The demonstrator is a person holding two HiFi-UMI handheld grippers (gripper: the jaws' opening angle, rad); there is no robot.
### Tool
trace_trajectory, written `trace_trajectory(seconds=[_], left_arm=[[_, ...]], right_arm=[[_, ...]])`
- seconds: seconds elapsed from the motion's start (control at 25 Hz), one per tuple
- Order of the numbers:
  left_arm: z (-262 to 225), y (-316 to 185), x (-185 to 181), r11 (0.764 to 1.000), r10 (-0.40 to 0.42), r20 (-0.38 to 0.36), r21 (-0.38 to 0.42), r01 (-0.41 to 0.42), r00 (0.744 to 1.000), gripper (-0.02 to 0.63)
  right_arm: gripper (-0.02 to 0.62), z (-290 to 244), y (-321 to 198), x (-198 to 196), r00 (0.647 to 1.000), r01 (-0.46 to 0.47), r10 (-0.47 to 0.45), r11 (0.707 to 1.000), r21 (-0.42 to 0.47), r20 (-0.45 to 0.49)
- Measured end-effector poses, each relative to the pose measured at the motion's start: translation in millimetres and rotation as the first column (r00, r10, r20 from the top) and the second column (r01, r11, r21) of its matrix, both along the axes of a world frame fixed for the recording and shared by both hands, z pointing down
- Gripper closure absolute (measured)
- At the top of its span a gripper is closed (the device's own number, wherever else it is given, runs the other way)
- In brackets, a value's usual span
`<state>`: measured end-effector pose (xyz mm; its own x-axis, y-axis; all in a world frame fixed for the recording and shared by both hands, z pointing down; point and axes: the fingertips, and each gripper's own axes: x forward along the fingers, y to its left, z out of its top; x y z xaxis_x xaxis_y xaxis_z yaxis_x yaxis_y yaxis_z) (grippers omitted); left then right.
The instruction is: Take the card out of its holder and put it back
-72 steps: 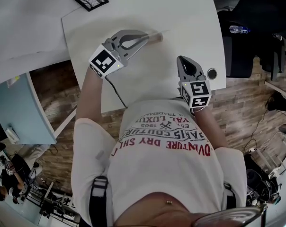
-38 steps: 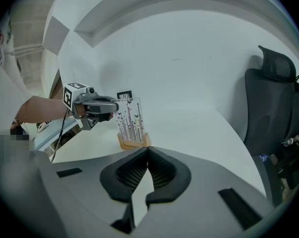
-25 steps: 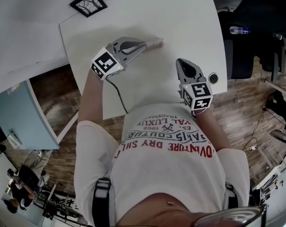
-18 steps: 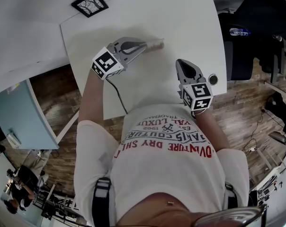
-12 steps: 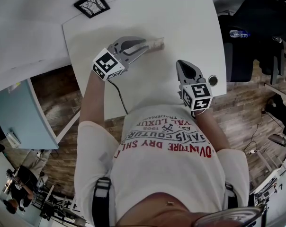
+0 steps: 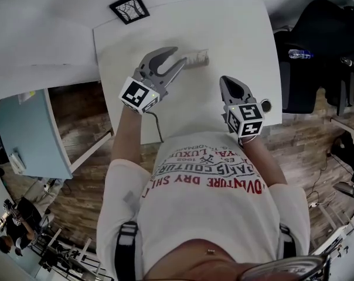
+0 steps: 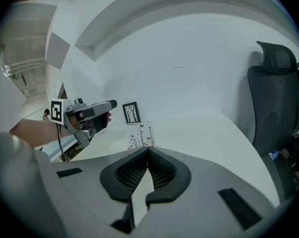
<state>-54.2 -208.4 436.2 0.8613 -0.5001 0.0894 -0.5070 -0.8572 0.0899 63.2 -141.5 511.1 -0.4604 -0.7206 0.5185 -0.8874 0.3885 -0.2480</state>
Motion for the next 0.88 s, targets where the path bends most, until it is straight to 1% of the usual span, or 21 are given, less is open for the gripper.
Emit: trace_trajectory(seconds=[0.08,0.16,0.24,0.32,0.36,0.44,0.52,0.56,0.64,0.72,0.76,0.8,0.88], left_arm=[[-8,7,-6,0.996,-0.090,-0.006,0.023,0.090,0.996,0.490],[-13,17,-15,0.979,-0.199,-0.012,0.047,0.199,0.980,0.530],[-15,30,-23,0.951,-0.307,-0.023,0.041,0.307,0.952,0.560],[-14,42,-30,0.918,-0.395,-0.042,0.001,0.395,0.918,0.568],[-12,47,-32,0.906,-0.423,-0.043,-0.017,0.423,0.905,0.571],[-7,54,-33,0.887,-0.461,-0.016,-0.033,0.460,0.887,0.572],[-1,57,-35,0.862,-0.503,0.005,-0.061,0.503,0.864,0.577],[1,58,-36,0.846,-0.529,0.005,-0.084,0.527,0.849,0.578],[2,61,-42,0.802,-0.586,0.014,-0.133,0.582,0.810,0.579],[3,64,-44,0.755,-0.636,0.047,-0.173,0.633,0.770,0.579],[2,66,-42,0.738,-0.648,0.067,-0.187,0.648,0.758,0.579],[2,68,-38,0.731,-0.651,0.084,-0.198,0.653,0.755,0.578],[0,71,-28,0.734,-0.641,0.106,-0.206,0.647,0.761,0.578]], right_arm=[[0.574,-7,-2,-2,1.000,0.006,-0.007,1.000,0.021,0.009],[0.574,-13,-2,-4,1.000,0.012,-0.013,0.999,0.042,0.018],[0.574,-18,-3,-7,1.000,0.019,-0.020,0.998,0.063,0.021],[0.574,-23,-5,-9,0.999,0.023,-0.025,0.996,0.085,0.022],[0.574,-26,-6,-10,0.999,0.024,-0.026,0.995,0.096,0.025],[0.574,-31,-10,-13,0.999,0.027,-0.031,0.993,0.116,0.036],[0.575,-35,-12,-15,0.998,0.034,-0.040,0.989,0.141,0.042],[0.574,-37,-12,-17,0.998,0.039,-0.046,0.987,0.153,0.043],[0.574,-40,-11,-20,0.997,0.052,-0.060,0.984,0.173,0.041],[0.574,-43,-10,-23,0.997,0.060,-0.068,0.980,0.188,0.035],[0.574,-44,-11,-23,0.997,0.060,-0.067,0.979,0.195,0.033],[0.575,-46,-11,-23,0.997,0.057,-0.065,0.978,0.202,0.032],[0.574,-50,-12,-20,0.998,0.053,-0.060,0.975,0.216,0.026]])
